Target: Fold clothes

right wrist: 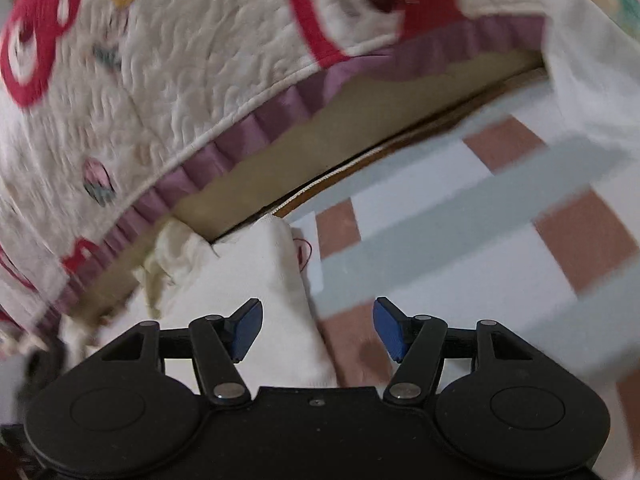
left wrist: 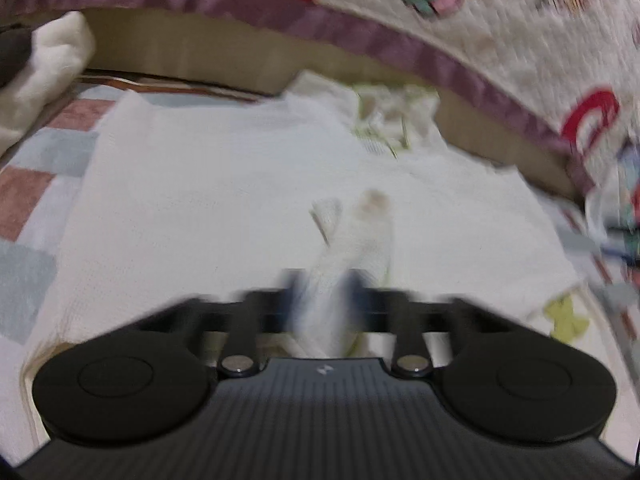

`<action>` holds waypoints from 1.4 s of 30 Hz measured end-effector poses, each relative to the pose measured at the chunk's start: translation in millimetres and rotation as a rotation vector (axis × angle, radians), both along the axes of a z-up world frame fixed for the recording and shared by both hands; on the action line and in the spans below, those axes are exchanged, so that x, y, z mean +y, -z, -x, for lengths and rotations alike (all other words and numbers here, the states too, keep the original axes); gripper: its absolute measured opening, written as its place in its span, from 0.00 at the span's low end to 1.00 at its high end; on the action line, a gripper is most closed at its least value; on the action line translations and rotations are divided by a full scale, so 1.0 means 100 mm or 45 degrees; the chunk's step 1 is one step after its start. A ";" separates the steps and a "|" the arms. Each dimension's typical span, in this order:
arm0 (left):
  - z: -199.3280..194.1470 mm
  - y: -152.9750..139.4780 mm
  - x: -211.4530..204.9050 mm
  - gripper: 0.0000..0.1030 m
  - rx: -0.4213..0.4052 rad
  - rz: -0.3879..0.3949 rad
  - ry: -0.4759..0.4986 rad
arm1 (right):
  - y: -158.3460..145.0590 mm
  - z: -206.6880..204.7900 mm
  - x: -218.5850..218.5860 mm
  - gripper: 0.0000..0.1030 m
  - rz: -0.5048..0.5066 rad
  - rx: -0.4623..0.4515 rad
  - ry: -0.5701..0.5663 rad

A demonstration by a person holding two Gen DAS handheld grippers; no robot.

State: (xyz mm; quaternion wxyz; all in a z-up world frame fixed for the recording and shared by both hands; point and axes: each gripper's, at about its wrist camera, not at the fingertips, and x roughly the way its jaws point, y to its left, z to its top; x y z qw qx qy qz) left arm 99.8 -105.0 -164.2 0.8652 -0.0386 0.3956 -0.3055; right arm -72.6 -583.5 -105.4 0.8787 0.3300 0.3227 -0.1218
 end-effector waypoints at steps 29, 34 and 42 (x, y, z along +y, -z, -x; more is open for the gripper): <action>-0.23 -0.11 0.41 0.07 -0.006 -0.046 -0.255 | 0.16 -0.89 0.10 0.08 0.344 0.130 0.282; -0.34 -0.17 0.52 0.16 0.042 -0.058 -0.338 | 0.18 -0.91 0.42 0.18 0.321 0.089 0.095; -0.27 -0.26 0.80 0.30 0.158 -0.168 -0.382 | 0.20 -0.88 0.81 0.33 0.309 0.097 -0.149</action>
